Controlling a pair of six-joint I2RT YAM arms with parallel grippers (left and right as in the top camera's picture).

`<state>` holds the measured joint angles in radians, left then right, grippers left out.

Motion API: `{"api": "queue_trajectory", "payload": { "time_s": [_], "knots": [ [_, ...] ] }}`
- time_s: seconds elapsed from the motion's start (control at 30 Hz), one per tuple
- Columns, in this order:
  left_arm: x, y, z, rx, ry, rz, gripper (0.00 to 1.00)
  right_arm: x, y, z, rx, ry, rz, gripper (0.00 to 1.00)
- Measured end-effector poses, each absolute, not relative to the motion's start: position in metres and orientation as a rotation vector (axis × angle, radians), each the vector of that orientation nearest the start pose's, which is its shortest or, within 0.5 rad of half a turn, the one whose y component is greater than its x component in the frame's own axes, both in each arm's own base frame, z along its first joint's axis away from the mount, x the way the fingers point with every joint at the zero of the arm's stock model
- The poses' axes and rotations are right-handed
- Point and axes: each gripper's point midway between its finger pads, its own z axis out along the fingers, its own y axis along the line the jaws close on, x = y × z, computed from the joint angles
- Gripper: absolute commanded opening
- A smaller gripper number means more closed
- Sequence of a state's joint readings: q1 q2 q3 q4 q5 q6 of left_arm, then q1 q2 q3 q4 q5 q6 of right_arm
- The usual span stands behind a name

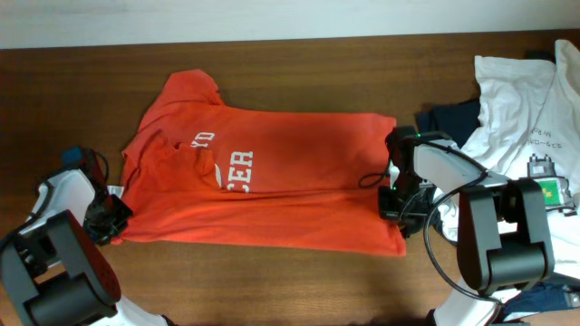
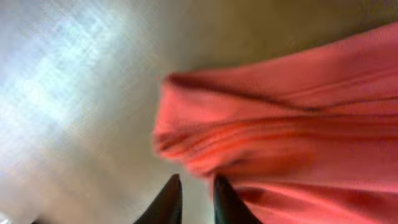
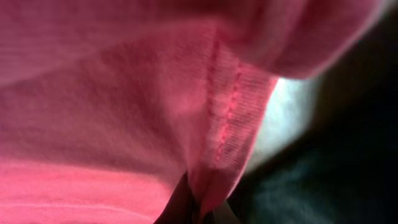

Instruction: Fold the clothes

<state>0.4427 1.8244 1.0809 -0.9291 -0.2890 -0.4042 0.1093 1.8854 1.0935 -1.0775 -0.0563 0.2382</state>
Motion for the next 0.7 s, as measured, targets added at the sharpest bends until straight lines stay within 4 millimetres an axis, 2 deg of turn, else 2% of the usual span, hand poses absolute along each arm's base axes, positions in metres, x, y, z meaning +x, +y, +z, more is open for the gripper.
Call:
{"api": "queue_trajectory", "payload": {
  "time_s": [0.07,0.1,0.13,0.17,0.2,0.27,0.3,0.33,0.37,0.4,0.43,0.5,0.53,0.63,0.7],
  "knots": [
    [0.223,0.168,0.013,-1.341,2.951,0.530,0.13,0.230,0.027,-0.002,0.292,3.477,-0.048,0.04],
    [0.218,0.169,0.014,-1.369,2.954,0.548,0.13,0.228,0.021,-0.002,0.331,3.485,-0.066,0.08],
    [0.211,0.170,0.015,-1.423,2.946,0.565,0.13,0.226,0.014,-0.002,0.376,3.487,-0.078,0.12],
    [0.206,0.172,0.016,-1.464,2.936,0.576,0.13,0.226,0.008,-0.002,0.408,3.484,-0.083,0.29],
    [0.203,0.172,0.017,-1.489,2.930,0.582,0.13,0.227,0.006,-0.003,0.418,3.482,-0.089,0.36],
    [0.203,0.172,0.017,-1.501,2.926,0.582,0.13,0.226,0.001,-0.002,0.418,3.482,-0.126,0.44],
    [0.204,0.170,0.016,-1.510,2.927,0.557,0.17,0.225,0.000,-0.002,0.415,3.483,-0.134,0.45],
    [0.205,0.167,0.015,-1.514,2.928,0.532,0.40,0.225,-0.001,-0.002,0.413,3.484,-0.144,0.45],
    [0.209,0.163,0.016,-1.499,2.935,0.467,0.57,0.225,-0.002,-0.002,0.413,3.484,-0.146,0.45],
    [0.219,0.161,0.020,-1.457,2.919,0.391,0.66,0.225,-0.002,-0.002,0.413,3.483,-0.149,0.46],
    [0.232,0.159,0.027,-1.407,2.886,0.311,0.69,0.225,-0.002,-0.002,0.412,3.483,-0.150,0.47],
    [0.250,0.155,0.040,-1.337,2.834,0.200,0.69,0.225,-0.002,-0.002,0.412,3.483,-0.152,0.48],
    [0.252,0.153,0.041,-1.323,2.835,0.171,0.69,0.225,-0.003,-0.002,0.411,3.483,-0.156,0.48],
    [0.258,0.152,0.034,-1.303,2.815,0.141,0.69,0.225,-0.003,-0.002,0.412,3.483,-0.157,0.48],
    [0.247,0.146,0.019,-1.311,2.835,0.135,0.61,0.225,-0.003,-0.002,0.412,3.483,-0.157,0.48]
  ]
}}
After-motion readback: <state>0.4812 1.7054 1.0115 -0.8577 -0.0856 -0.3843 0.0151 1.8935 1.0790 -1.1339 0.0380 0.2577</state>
